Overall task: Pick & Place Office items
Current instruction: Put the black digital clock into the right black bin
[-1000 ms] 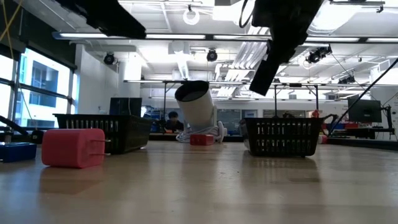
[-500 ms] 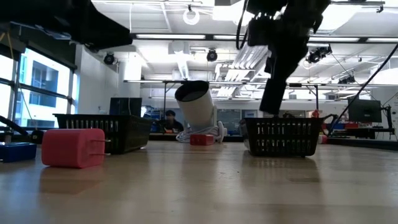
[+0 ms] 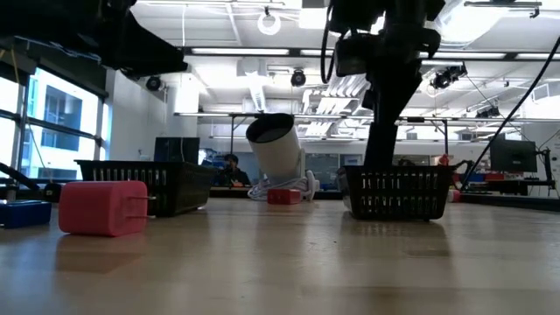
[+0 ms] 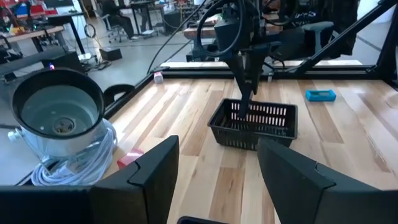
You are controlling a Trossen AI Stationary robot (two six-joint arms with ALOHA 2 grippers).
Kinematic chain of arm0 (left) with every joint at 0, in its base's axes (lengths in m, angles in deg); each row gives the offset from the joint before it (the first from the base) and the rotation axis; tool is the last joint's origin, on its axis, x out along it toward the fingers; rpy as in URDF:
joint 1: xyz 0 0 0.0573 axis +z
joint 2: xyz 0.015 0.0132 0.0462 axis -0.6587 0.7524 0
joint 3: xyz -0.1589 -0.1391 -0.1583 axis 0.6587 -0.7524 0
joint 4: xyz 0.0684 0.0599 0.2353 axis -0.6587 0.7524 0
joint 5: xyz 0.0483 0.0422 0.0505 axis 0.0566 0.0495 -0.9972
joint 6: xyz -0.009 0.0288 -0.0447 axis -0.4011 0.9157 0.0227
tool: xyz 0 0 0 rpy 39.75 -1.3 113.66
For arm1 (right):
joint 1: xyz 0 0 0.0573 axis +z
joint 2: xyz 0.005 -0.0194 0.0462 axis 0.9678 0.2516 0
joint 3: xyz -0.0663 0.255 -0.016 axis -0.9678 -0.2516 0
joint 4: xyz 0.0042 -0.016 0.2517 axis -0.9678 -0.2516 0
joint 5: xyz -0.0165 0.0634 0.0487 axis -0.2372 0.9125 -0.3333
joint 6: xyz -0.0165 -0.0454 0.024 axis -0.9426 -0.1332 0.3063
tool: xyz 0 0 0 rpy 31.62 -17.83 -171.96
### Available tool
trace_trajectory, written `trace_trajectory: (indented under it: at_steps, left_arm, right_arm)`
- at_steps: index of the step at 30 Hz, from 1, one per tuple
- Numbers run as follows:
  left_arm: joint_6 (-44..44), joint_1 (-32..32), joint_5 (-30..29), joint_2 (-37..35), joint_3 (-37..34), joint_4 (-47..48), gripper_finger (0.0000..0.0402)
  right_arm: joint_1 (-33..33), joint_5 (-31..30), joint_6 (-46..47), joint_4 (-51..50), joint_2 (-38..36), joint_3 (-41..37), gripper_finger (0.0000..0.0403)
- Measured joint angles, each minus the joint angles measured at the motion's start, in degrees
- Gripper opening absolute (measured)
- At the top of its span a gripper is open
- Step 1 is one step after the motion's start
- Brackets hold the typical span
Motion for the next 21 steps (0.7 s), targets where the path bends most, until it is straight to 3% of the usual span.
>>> trace_trajectory:
  at_steps: [21]
  left_arm:
    - [-1.0,0.0,-0.1,2.2,0.0,-0.2,0.0208]
  right_arm:
    - [0.3,-0.2,0.1,-0.3,2.6,0.1,0.0049]
